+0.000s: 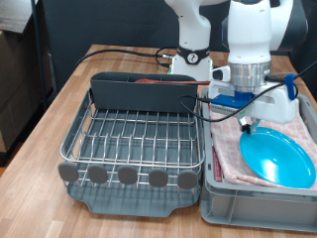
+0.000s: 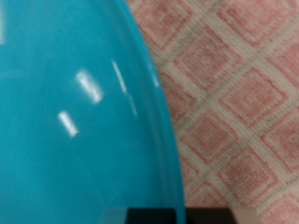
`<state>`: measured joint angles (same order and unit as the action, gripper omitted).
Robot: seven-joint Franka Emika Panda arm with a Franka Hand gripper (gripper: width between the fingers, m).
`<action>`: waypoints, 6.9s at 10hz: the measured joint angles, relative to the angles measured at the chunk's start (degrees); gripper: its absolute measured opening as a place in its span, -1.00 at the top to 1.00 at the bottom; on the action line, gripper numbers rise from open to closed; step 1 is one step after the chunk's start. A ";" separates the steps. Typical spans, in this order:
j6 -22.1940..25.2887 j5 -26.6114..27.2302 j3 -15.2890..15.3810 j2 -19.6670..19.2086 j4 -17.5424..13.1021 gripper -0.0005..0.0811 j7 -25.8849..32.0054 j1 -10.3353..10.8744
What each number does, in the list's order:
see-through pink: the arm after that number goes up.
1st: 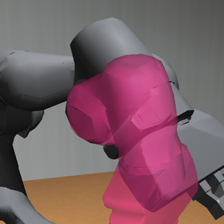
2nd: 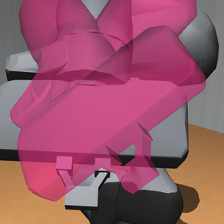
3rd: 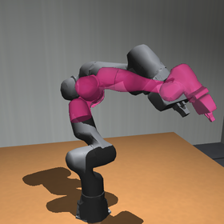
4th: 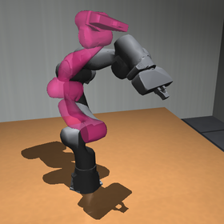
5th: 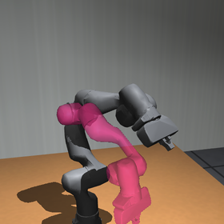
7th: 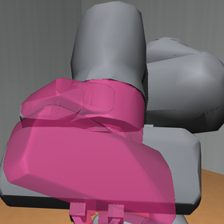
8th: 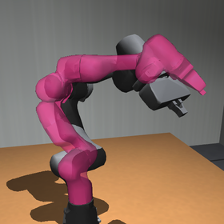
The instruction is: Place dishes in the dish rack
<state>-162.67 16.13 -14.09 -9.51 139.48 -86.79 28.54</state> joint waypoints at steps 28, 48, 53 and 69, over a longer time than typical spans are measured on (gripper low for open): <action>60.57 -43.44 -11.94 14.20 -22.14 0.94 12.28 -3.30; 44.83 -61.12 -20.71 12.57 -20.57 0.94 29.42 -4.03; 42.62 -66.97 -23.09 12.59 -18.64 0.94 29.28 -4.14; 26.28 -70.13 -28.14 3.86 -11.29 0.94 22.82 -4.17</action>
<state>-136.40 -54.00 -42.23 -5.64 128.19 -63.97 24.37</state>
